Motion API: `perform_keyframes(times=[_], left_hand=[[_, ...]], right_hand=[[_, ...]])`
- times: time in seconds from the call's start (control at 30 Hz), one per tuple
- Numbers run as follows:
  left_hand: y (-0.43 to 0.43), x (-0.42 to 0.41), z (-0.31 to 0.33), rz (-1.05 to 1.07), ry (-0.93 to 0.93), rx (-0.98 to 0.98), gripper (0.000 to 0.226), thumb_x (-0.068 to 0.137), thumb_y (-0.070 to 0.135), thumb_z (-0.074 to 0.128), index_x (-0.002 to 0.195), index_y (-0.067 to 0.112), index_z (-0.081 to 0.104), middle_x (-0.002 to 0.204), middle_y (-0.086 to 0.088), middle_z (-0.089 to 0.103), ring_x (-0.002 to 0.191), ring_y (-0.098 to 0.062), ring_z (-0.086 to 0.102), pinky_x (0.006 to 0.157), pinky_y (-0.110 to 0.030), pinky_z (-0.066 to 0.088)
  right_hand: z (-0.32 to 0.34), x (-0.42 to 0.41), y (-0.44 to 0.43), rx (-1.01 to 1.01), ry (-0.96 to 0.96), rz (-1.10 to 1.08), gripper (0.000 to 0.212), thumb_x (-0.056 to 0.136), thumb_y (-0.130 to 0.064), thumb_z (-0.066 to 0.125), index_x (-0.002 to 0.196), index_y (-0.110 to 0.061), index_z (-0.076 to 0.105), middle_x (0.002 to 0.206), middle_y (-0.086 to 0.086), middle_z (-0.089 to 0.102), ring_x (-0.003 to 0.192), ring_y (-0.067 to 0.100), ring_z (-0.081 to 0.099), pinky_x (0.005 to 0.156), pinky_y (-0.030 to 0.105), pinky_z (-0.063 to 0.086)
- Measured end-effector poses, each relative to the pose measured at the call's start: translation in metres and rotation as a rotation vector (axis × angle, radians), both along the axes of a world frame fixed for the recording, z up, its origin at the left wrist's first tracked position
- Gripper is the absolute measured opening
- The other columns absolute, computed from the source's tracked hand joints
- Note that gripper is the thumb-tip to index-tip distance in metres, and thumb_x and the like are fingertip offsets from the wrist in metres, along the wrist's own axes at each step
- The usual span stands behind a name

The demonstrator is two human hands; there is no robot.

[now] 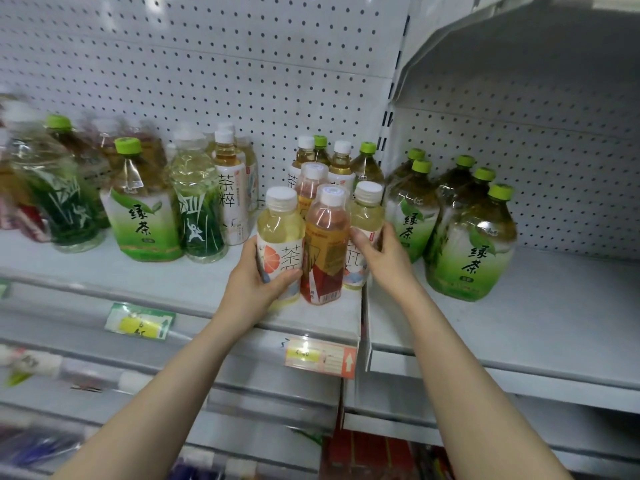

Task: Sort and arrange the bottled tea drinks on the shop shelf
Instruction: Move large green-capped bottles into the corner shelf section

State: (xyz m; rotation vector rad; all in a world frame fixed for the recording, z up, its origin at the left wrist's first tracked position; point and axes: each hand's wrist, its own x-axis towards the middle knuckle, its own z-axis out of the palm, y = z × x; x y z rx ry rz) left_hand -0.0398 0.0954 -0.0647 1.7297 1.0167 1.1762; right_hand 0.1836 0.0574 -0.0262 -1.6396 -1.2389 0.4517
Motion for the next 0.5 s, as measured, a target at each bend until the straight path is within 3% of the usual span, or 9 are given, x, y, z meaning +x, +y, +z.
perform_keyframes(times=[0.13, 0.27, 0.4, 0.5], left_hand=[[-0.002, 0.001, 0.003, 0.021, -0.126, -0.042, 0.059, 0.078, 0.018, 0.08, 0.129, 0.02, 0.05, 0.113, 0.004, 0.069, 0.099, -0.009, 0.068, 0.084, -0.028, 0.056], [-0.01, -0.001, 0.015, 0.051, -0.347, -0.119, 0.043, 0.083, 0.018, 0.074, 0.121, 0.013, 0.054, 0.101, 0.002, 0.071, 0.088, -0.01, 0.07, 0.069, -0.019, 0.055], [-0.017, -0.014, 0.025, 0.036, -0.439, -0.172, 0.054, 0.077, 0.034, 0.075, 0.122, 0.009, 0.057, 0.108, -0.006, 0.073, 0.094, -0.019, 0.071, 0.075, -0.028, 0.056], [-0.031, -0.028, 0.025, 0.015, -0.43, -0.182, 0.052, 0.077, 0.036, 0.071, 0.122, 0.012, 0.06, 0.11, -0.007, 0.073, 0.097, -0.024, 0.072, 0.077, -0.031, 0.057]], right_hand=[[-0.008, 0.002, -0.009, 0.111, 0.132, -0.155, 0.039, 0.092, -0.052, 0.059, 0.118, -0.024, 0.052, 0.109, -0.006, 0.068, 0.1, 0.016, 0.067, 0.086, 0.036, 0.054], [0.006, 0.0, -0.037, 0.216, 0.261, -0.205, 0.033, 0.095, -0.051, 0.055, 0.114, -0.024, 0.055, 0.098, -0.005, 0.07, 0.081, 0.006, 0.068, 0.056, 0.01, 0.048], [0.026, -0.008, -0.052, 0.221, 0.371, -0.093, 0.032, 0.094, -0.057, 0.053, 0.105, -0.027, 0.061, 0.08, -0.004, 0.075, 0.07, 0.011, 0.073, 0.061, 0.025, 0.055], [0.031, -0.025, -0.057, 0.184, 0.457, 0.052, 0.032, 0.094, -0.053, 0.056, 0.104, -0.023, 0.062, 0.079, 0.0, 0.075, 0.072, 0.018, 0.073, 0.07, 0.035, 0.059]])
